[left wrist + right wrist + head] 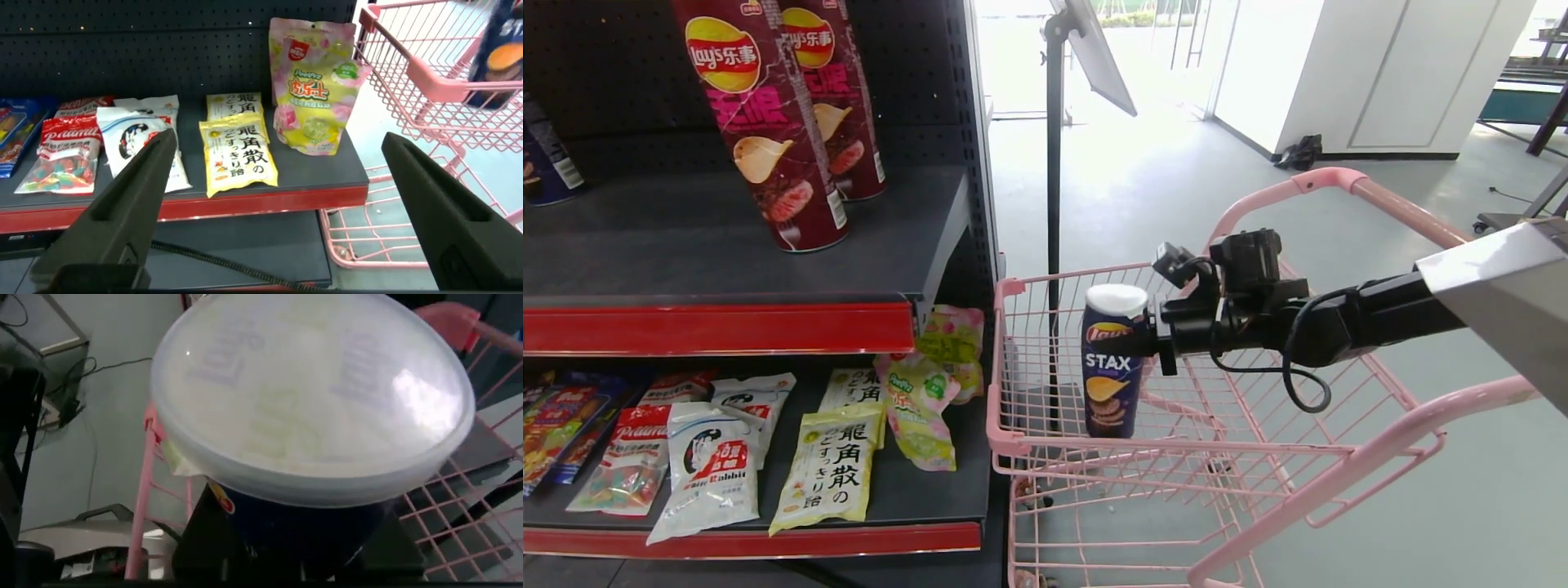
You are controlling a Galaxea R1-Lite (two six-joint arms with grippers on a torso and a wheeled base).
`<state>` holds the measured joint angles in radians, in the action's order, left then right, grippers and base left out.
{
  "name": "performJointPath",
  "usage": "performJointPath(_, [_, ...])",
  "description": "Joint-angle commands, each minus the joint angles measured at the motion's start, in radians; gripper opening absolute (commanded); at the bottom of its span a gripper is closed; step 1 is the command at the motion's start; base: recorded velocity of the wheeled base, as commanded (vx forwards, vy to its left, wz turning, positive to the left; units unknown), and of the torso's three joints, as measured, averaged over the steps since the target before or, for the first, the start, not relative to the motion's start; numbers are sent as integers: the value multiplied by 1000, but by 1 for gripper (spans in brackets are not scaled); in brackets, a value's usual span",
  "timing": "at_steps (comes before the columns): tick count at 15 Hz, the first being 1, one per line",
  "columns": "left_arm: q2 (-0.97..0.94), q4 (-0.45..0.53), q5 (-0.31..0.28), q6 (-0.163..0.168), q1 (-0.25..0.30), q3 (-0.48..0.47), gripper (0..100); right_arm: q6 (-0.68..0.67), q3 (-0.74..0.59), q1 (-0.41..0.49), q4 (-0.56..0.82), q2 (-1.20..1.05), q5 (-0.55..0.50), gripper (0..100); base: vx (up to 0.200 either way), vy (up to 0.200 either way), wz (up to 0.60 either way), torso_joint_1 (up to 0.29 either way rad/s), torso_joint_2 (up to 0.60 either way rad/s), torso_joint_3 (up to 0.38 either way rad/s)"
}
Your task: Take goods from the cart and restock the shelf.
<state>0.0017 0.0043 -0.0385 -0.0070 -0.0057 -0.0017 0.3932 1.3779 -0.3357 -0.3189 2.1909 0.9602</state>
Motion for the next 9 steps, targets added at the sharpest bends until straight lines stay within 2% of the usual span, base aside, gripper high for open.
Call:
performJointPath(1, [1, 0, 0, -1, 0, 0, 100, -22, 12, 15, 3, -149, 0, 0, 0, 0, 0, 0, 0, 0])
performJointPath(4, [1, 0, 0, 1, 0, 0, 100, -116, -13, 35, 8, -362, -3, 0, 0, 0, 0, 0, 0, 0])
performJointPath(7, [1, 0, 0, -1, 0, 0, 100, -303, -57, 35, 57, -566, -21, 0, 0, 0, 0, 0, 0, 0])
performJointPath(8, [0, 0, 0, 1, 0, 0, 100, -304, -99, 40, 78, -626, -24, 0, 0, 0, 0, 0, 0, 0])
performJointPath(9, [0, 0, 0, -1, 0, 0, 100, -295, -204, 43, 81, -718, -31, 0, 0, 0, 0, 0, 0, 0])
